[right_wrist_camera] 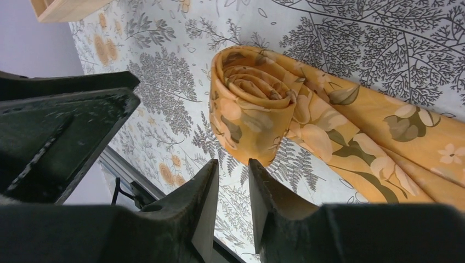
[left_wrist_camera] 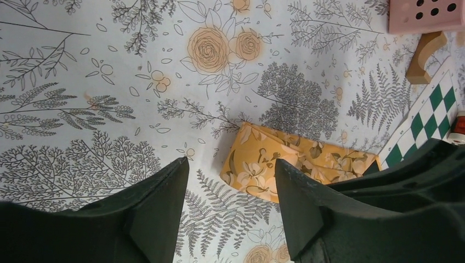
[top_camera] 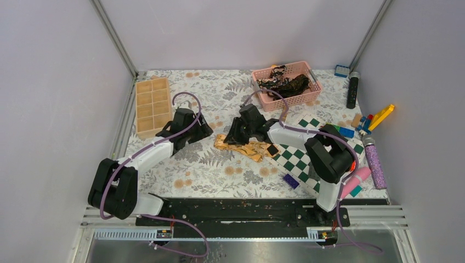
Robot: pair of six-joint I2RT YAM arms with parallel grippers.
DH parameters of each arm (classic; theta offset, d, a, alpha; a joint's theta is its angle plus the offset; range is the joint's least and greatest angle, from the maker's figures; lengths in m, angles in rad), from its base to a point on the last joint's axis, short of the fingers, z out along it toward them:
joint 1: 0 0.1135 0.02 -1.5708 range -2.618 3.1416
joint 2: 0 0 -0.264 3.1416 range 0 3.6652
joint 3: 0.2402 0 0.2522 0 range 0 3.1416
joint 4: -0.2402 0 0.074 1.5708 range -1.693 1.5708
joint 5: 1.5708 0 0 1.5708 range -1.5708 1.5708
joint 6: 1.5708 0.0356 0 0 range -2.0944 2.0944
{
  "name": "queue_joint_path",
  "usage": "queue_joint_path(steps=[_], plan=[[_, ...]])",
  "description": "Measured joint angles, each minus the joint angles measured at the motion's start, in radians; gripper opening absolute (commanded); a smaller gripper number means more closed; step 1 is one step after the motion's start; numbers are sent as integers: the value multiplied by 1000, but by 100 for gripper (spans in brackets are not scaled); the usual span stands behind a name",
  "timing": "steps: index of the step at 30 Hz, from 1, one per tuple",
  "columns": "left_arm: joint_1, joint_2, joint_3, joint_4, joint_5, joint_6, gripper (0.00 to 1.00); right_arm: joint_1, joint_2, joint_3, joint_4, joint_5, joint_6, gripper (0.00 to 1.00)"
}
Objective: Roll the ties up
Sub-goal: Roll the tie at the center of the board.
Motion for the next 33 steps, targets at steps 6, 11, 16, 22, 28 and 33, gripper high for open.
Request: queue_joint_path(steps=[6, 11, 16, 22, 28, 33], plan=[[1, 0, 0, 13, 23, -3, 58, 0, 32, 0, 0, 3, 12, 29], [2, 6, 0, 21, 36, -3, 56, 0, 56, 0, 1, 3, 13, 28], [2, 24, 0, 29, 49, -3, 55, 0, 82, 0, 1, 4, 13, 27], [2, 40, 0, 37, 63, -3, 54, 0, 114, 9, 3, 4, 13, 28], [2, 50, 0, 39, 68, -3, 54, 0, 114, 10, 4, 7, 1, 38], [2, 55, 0, 39, 67, -3, 54, 0, 89, 10, -2, 8, -33, 49]])
